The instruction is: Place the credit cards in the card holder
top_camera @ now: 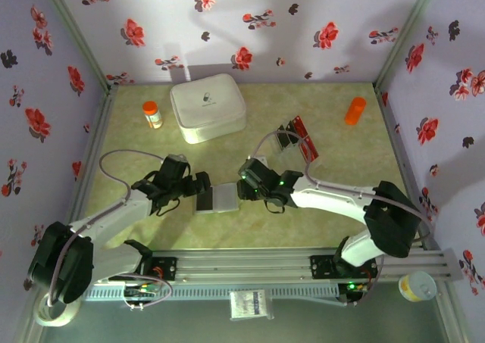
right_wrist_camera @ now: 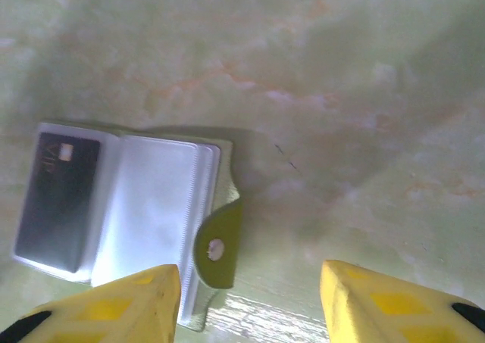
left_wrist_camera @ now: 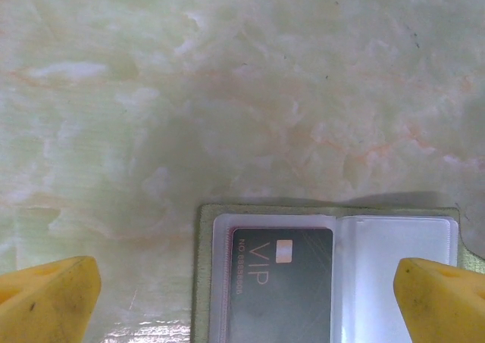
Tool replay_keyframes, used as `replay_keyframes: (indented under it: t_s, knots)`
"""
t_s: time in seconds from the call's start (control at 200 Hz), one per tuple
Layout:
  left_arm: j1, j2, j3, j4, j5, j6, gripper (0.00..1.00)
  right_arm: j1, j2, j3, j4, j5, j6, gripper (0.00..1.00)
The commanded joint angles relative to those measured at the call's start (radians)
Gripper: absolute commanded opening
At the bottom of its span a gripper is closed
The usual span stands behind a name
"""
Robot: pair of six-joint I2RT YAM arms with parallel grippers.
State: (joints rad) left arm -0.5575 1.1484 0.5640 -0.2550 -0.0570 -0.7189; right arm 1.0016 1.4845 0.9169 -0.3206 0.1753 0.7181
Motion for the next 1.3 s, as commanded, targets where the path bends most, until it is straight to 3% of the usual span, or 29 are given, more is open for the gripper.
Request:
replay_keyframes:
  t_s: [0.0, 0.22, 0.31, 0.44, 0.59, 0.665, 1.0, 1.135, 1.295]
  knots:
    - [0.009, 0.004, 0.004, 0.029, 0.014, 0.0, 1.0, 0.006, 0.019, 0.025, 0.026, -0.025, 0.014, 0.55]
    - [0.009, 0.017, 0.007, 0.046, 0.014, -0.013, 1.0, 0.009, 0.142, 0.079, 0.03, -0.039, -0.01, 0.58]
    - [0.009, 0.028, 0.008, 0.048, 0.014, -0.017, 1.0, 0.006, 0.176, 0.1, 0.005, -0.011, -0.033, 0.54]
    - [0.01, 0.037, 0.007, 0.053, 0.022, -0.021, 1.0, -0.007, 0.185, 0.092, -0.015, 0.02, -0.049, 0.38]
    - [0.009, 0.042, -0.001, 0.067, 0.035, -0.024, 1.0, -0.031, 0.156, 0.038, 0.006, 0.022, -0.037, 0.1]
    - [0.01, 0.045, -0.005, 0.075, 0.049, -0.027, 1.0, -0.04, 0.139, 0.01, 0.012, 0.02, -0.032, 0.0]
    - [0.008, 0.063, -0.004, 0.104, 0.109, -0.035, 1.0, -0.077, 0.028, -0.113, 0.049, 0.016, -0.007, 0.0]
    - [0.003, 0.075, -0.01, 0.132, 0.131, -0.057, 1.0, -0.083, -0.009, -0.111, 0.039, -0.009, -0.013, 0.31]
    - [-0.017, 0.09, -0.013, 0.159, 0.137, -0.08, 1.0, -0.081, -0.097, -0.088, 0.002, -0.045, 0.002, 0.32]
